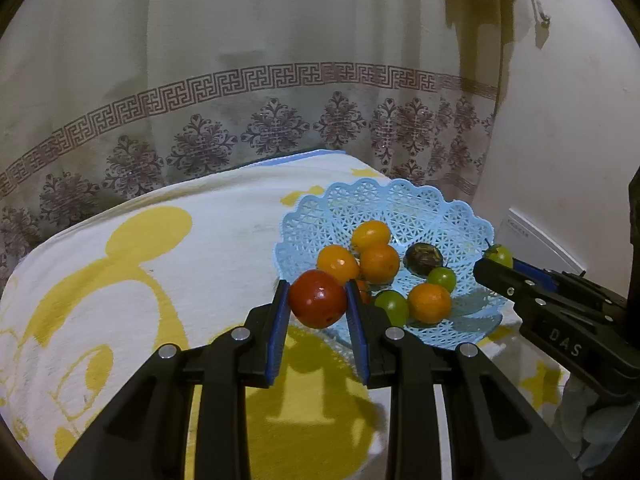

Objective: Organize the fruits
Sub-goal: 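Lower the red tomato with the left tool while the right tool lowers the green tomato into the basket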

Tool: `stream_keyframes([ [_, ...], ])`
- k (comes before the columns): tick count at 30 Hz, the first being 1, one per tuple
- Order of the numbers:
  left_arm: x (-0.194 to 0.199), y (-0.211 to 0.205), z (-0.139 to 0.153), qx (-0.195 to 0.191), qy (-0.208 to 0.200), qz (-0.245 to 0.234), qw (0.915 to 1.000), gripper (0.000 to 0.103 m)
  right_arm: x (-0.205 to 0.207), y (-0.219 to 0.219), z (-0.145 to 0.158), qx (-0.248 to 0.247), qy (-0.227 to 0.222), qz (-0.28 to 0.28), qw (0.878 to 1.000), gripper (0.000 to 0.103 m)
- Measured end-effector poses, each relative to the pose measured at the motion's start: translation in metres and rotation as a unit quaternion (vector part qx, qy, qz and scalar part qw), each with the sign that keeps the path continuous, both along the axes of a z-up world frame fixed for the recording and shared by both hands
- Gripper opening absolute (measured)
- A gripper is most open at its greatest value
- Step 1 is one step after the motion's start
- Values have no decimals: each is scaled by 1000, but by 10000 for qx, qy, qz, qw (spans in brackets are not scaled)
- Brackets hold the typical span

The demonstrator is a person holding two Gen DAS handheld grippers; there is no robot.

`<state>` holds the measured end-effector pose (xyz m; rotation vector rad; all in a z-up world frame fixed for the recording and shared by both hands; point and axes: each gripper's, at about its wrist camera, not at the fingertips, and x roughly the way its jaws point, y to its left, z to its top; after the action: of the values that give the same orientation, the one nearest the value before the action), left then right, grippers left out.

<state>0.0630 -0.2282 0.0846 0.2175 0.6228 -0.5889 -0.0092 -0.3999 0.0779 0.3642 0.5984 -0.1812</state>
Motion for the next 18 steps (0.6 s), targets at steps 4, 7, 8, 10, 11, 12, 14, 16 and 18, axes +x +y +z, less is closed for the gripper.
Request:
stream_keyframes([
  [4, 1, -4, -1, -11, 13, -51, 10000, 28, 0, -1, -1, 7, -11, -20, 10000, 29],
  [7, 1, -8, -1, -24, 26, -86, 10000, 28, 0, -2, -1, 9, -18, -36, 10000, 29],
  [8, 1, -9, -1, -26, 28, -99, 9999, 28, 0, -3, -2, 16, -19, -42, 10000, 29],
  [10, 1, -11, -2, -23, 30, -126, 9999, 28, 0, -4, -2, 29, -20, -51, 10000, 29],
  [11, 1, -11, -2, -21, 31, -134, 9999, 28, 0, -4, -2, 35, -22, -52, 10000, 29],
  [12, 1, -12, -2, -19, 33, -139, 9999, 28, 0, -4, -2, 33, -20, -50, 10000, 29],
  [14, 2, -14, -3, -17, 49, -146, 9999, 28, 0, -5, -2, 33, -20, -49, 10000, 29],
  [16, 2, -14, -4, -14, 60, -157, 9999, 28, 0, -5, -2, 29, -23, -51, 10000, 29],
  [18, 2, -16, -5, -10, 64, -176, 9998, 28, 0, -5, -2, 31, -22, -52, 10000, 29],
])
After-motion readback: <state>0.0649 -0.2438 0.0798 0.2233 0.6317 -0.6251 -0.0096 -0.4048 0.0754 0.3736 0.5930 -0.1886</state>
